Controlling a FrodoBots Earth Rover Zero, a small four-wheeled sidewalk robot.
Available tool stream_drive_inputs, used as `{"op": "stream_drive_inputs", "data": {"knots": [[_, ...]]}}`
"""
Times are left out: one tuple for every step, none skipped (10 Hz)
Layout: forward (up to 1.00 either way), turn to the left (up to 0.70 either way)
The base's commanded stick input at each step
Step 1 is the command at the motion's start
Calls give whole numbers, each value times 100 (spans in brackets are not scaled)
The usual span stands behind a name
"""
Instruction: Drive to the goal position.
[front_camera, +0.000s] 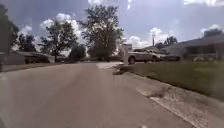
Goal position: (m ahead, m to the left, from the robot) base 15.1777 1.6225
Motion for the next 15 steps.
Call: {"op": "stream_drive_inputs", "data": {"knots": [[70,0],[70,0],[70,12],[70,32],[70,35],[70,0],[70,0],[70,0],[70,0],[70,0],[70,0],[70,0],[70,0],[70,0],[70,0]]}}
